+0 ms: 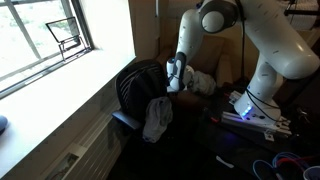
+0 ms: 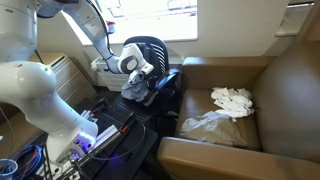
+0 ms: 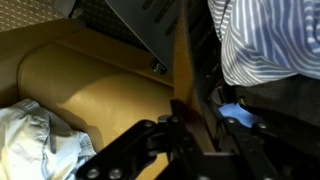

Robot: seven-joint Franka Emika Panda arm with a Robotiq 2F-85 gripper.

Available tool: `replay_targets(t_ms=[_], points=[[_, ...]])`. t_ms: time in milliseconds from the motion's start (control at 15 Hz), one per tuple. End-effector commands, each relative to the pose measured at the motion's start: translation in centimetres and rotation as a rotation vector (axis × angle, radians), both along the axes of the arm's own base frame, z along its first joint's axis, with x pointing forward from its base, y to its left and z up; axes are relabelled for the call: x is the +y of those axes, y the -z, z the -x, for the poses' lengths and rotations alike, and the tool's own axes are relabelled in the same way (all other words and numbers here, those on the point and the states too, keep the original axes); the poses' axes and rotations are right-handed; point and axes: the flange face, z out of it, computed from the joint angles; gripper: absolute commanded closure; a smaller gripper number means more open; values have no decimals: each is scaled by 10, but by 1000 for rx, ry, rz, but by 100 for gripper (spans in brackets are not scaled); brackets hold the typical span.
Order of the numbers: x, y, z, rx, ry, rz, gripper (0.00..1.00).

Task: Move the belt to the seat of the black chair

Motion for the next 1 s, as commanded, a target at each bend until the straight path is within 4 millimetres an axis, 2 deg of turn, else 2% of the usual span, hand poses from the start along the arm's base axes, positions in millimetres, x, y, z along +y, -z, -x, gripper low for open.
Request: replay_targets(t_ms=[0, 133, 267, 400, 600, 933], points=[[-4, -4, -1, 43, -27, 2, 98], [-10, -23, 5, 145, -100, -31, 100], [-18, -57, 31, 225, -176, -7, 99], [-29, -80, 42, 267, -214, 47, 99], [-42, -126, 54, 160, -194, 121, 99], [-23, -182, 56, -137, -131, 153, 99]])
